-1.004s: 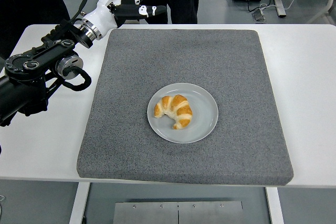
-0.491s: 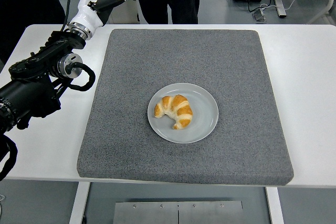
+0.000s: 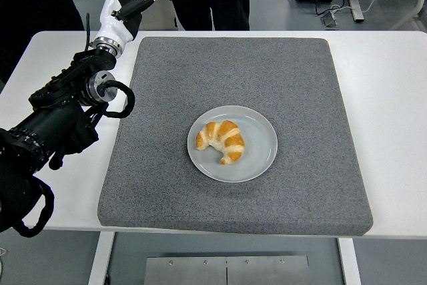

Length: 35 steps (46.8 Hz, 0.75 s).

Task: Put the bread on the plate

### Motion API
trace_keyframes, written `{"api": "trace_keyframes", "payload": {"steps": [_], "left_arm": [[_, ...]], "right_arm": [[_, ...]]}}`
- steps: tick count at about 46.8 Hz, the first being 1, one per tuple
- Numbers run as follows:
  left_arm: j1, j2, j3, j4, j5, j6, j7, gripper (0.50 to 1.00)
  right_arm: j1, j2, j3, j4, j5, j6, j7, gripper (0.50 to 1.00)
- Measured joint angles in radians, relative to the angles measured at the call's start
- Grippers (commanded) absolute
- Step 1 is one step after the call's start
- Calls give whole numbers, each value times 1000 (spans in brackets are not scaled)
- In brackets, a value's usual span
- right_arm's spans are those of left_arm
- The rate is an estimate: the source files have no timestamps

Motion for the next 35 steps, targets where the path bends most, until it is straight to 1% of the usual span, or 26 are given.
{"api": "trace_keyframes", "payload": {"steps": [9,19,27,35], "left_arm": [[4,0,-9,45,-10,0,8,965],[28,2,-72,77,-23,0,11,965],[41,4,-133,82,-23,0,57,965],[53,1,-145,82,-32,0,63,965]], "right_arm": [[5,0,1,2,0,0,0,1000],[9,0,3,7,0,5,0,1000],[9,0,6,7,0,6,0,1000],[9,0,6,7,0,6,0,1000]]}}
